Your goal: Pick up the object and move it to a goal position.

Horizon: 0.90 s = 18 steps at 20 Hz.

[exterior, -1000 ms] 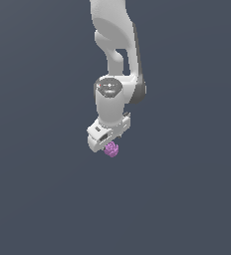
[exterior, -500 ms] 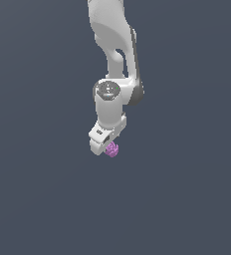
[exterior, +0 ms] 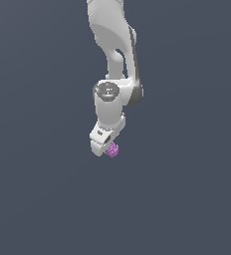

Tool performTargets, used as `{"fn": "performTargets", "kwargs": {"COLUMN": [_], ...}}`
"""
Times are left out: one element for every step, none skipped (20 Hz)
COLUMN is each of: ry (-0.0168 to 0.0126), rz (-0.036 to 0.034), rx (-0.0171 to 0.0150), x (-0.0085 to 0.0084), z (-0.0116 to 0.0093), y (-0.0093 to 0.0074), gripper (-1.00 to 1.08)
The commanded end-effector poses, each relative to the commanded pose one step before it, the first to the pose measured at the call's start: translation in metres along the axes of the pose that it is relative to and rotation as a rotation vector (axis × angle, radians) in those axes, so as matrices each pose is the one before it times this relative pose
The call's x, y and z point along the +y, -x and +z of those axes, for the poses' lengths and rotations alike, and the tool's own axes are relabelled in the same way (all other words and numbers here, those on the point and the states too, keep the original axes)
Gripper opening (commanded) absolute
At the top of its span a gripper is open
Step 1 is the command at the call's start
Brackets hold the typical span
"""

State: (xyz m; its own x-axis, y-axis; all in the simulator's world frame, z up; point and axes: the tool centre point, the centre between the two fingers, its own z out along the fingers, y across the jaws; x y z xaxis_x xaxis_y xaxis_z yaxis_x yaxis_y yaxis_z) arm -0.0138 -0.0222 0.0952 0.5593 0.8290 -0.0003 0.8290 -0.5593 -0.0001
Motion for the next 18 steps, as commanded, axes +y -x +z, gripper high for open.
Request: {"fn": "performTargets", "kwargs": {"ry": [0.00004, 0.0, 0.0, 0.0, -0.00001, -0.00002, 0.0, -0.00003, -0.00002, 0.0, 0.00002, 0.0, 0.0, 0.0, 0.0, 0.0, 0.0, 0.0], "rz": [-0.00013, 0.0, -0.00069, 0.0, -0.00069, -0.00069, 0.0, -0.00097, -0.00069, 0.0, -0.00069, 0.0, 0.0, 0.0, 0.0, 0.0, 0.0, 0.0], "rx": [0.00002, 0.0, 0.00003, 0.0, 0.00004, 0.00005, 0.0, 0.00008, 0.00005, 0.0, 0.00004, 0.0, 0.0, 0.0, 0.0, 0.0, 0.0, 0.0], "x": [0.0, 0.00001, -0.00021, 0.0, -0.00023, -0.00024, -0.00003, -0.00033, -0.0002, 0.00006, -0.00009, 0.00019, 0.00025, 0.00028, 0.00023, 0.0001, 0.0, 0.0], "z": [0.0014, 0.00189, 0.00263, 0.00338, 0.0041, 0.00482, 0.00551, 0.00584, 0.00516, 0.00442, 0.00364, 0.0029, 0.00213, 0.0014, 0.00076, 0.00023, 0.0, 0.0], "y": [0.00005, 0.00012, -0.00018, 0.00022, -0.00008, -0.00002, 0.00038, -0.0001, -0.00002, 0.00024, -0.0002, 0.00006, -0.00003, -0.0001, -0.00011, -0.00005, 0.0, 0.0], "gripper": [1.0, 1.0, 1.0, 1.0, 1.0, 1.0, 1.0, 1.0, 1.0, 1.0, 1.0, 1.0, 1.0, 1.0, 1.0, 1.0, -1.0, -1.0]}}
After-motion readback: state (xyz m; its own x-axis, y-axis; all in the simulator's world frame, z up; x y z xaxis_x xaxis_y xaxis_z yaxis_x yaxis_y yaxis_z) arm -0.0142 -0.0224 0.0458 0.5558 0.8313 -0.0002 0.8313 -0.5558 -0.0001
